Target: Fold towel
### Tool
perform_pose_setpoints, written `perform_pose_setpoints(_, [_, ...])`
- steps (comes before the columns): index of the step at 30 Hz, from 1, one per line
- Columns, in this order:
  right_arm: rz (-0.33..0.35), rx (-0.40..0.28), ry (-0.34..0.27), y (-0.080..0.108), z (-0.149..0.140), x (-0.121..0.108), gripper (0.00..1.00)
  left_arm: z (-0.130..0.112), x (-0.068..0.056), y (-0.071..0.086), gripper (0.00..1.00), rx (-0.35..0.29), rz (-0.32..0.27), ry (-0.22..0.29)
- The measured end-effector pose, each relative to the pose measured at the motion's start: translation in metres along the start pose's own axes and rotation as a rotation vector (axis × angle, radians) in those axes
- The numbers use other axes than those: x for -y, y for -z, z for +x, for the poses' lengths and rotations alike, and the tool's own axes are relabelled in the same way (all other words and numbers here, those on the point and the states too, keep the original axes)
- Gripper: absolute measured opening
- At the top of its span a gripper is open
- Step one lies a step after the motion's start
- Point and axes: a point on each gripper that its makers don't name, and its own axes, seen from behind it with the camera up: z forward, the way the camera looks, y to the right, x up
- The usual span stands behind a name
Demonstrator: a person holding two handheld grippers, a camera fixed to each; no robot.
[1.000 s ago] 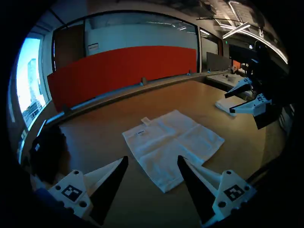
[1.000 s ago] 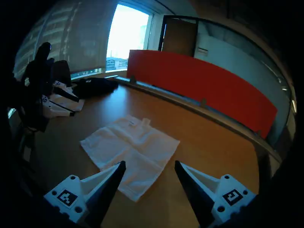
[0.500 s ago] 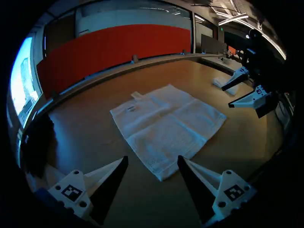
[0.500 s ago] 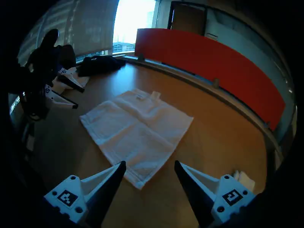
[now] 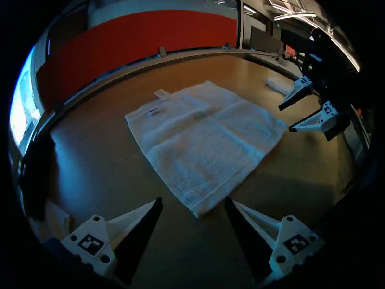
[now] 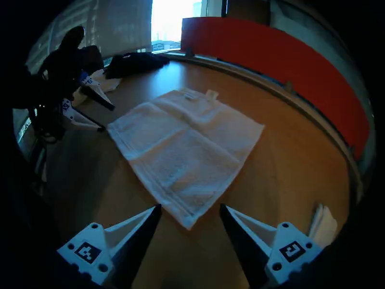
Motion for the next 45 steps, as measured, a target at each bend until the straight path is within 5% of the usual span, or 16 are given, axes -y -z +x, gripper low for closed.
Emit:
perform_pose_setpoints(34, [0.045, 0.049, -0.024, -0.009, -0.02, -0.001, 0.56, -0.014, -0.013, -0.015, 0.77, 0.069, -0.033, -0.014])
perform_pose_setpoints(38, [0.046, 0.05, -0.029, -0.008, -0.02, -0.002, 0.46, -0.014, -0.015, -0.015, 0.65, 0.068, -0.035, -0.016])
perform_pose_setpoints(45, [0.059, 0.047, -0.026, -0.008, -0.019, 0.003, 0.25, -0.01, -0.015, -0.016, 0.26, 0.065, -0.018, 0.0])
